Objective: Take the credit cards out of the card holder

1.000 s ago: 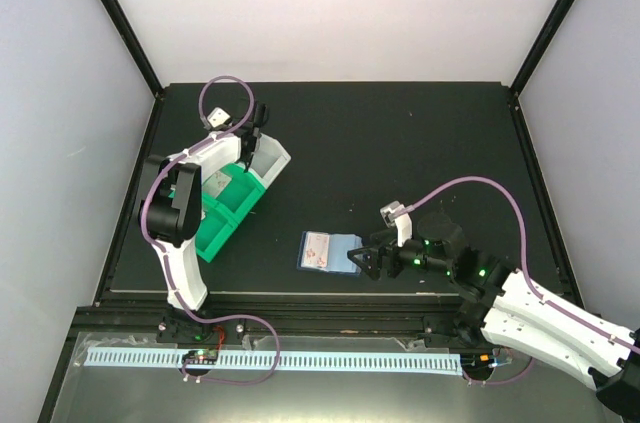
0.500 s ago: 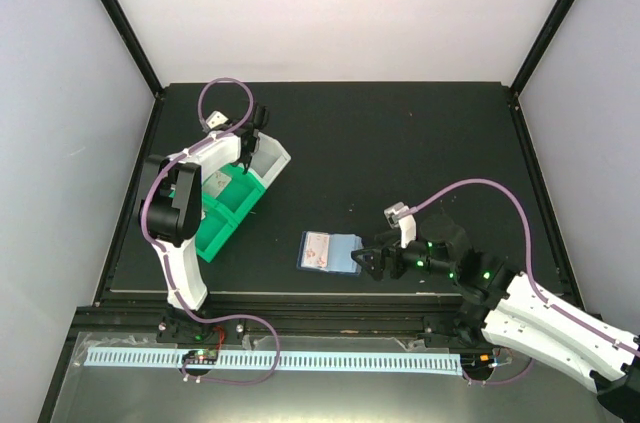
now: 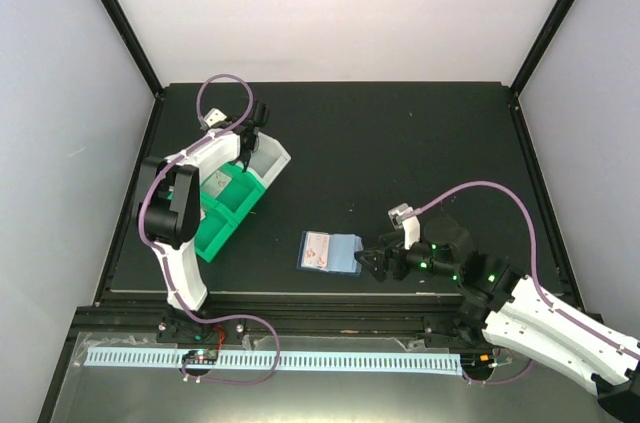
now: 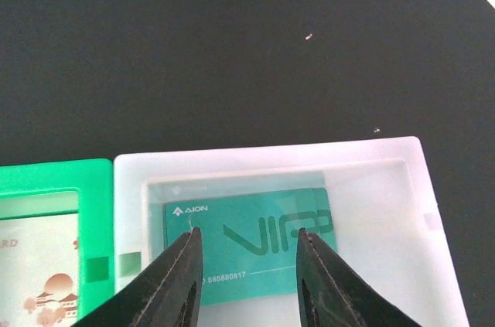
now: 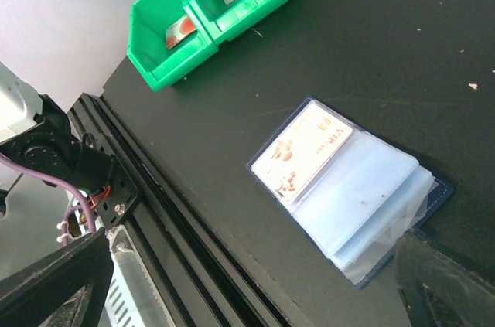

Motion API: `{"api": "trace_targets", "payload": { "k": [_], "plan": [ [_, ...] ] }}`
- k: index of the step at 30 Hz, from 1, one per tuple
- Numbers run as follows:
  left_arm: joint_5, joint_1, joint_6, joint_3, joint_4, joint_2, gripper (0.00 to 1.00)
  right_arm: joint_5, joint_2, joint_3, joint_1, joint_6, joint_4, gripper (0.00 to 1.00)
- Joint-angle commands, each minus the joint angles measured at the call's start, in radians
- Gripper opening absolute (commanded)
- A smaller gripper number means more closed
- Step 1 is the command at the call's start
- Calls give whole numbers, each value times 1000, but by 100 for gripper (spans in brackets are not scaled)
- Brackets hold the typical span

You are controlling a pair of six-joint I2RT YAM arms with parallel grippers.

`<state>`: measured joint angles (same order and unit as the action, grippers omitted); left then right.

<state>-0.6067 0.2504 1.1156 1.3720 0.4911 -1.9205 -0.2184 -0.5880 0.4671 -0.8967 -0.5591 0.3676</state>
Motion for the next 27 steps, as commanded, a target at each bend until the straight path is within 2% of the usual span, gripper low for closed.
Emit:
{"api": "trace_targets", "payload": {
  "k": [1,5,12,13,16,22,27],
  "plan": [
    [-47,12,9,44,55,81,36,16,13,32,-4,-11,26,100],
    [-46,26,-30,43,72,136,48,7,13,29,-3,-30,25,100],
    [8,41,-183,-21,87,318,95,59,6,37,-4,-90,54,100],
    [24,41,-201,-32,96,345,98,66,7,37,-4,-97,52,100],
    [106,41,-291,-106,84,439,99,72,2,31,-4,-107,36,100],
    [408,41,-512,-317,35,644,99,81,-48,29,-3,-137,16,100],
    [656,43,-617,-502,3,816,99,76,-94,-6,-2,-192,-47,100]
  ]
}}
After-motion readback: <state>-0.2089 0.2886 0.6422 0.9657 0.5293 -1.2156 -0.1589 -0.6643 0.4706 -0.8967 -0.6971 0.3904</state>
